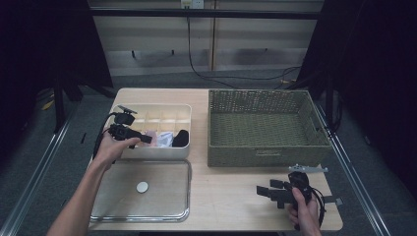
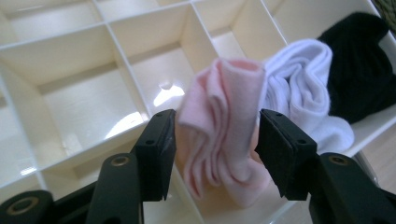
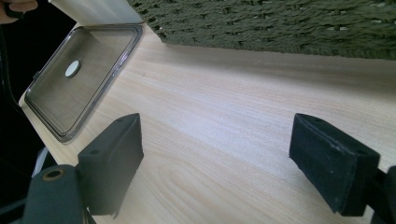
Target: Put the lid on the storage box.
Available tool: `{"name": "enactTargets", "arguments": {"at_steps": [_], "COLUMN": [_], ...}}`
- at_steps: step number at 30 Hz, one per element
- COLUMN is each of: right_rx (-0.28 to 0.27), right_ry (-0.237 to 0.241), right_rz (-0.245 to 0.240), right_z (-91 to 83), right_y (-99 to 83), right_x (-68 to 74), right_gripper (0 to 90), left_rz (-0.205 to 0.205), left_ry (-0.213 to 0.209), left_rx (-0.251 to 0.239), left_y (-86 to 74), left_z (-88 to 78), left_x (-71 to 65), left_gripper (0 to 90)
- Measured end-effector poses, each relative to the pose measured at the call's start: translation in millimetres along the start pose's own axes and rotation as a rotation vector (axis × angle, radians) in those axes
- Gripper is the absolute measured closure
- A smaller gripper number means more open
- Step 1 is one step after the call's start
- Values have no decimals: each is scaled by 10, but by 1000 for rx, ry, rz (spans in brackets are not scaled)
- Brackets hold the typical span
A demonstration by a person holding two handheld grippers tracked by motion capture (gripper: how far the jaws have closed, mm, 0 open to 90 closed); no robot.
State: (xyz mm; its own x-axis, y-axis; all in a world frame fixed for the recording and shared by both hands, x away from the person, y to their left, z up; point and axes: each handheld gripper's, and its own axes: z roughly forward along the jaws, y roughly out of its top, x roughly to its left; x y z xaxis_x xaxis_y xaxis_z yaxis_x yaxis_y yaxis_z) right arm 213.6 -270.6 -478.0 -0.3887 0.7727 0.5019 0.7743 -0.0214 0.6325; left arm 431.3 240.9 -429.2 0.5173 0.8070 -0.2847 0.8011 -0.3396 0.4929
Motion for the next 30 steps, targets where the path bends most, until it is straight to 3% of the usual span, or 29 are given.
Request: {"name": "enactTargets", "arguments": {"at_steps": [8, 14, 20, 30], "right_rx": [3, 17, 10, 7], "right_ry": [-2, 4, -3, -1], "right_rz": [-1, -2, -8, -11], "right_z": [8, 28, 31, 38], "right_y": [-2, -13, -8, -6], "right_x": [-3, 10, 20, 31], "right_gripper": [177, 183, 184, 183], "left_rz": [0, 27, 48, 38], "left_ry": [-23, -20, -34, -25], "left_rx": [-48, -36, 25, 51], "left_y": [102, 106, 66, 16], "left_z": [-22, 24, 114, 232], "left_x": [-35, -72, -78, -55], "left_gripper": [501, 743, 764, 767]}}
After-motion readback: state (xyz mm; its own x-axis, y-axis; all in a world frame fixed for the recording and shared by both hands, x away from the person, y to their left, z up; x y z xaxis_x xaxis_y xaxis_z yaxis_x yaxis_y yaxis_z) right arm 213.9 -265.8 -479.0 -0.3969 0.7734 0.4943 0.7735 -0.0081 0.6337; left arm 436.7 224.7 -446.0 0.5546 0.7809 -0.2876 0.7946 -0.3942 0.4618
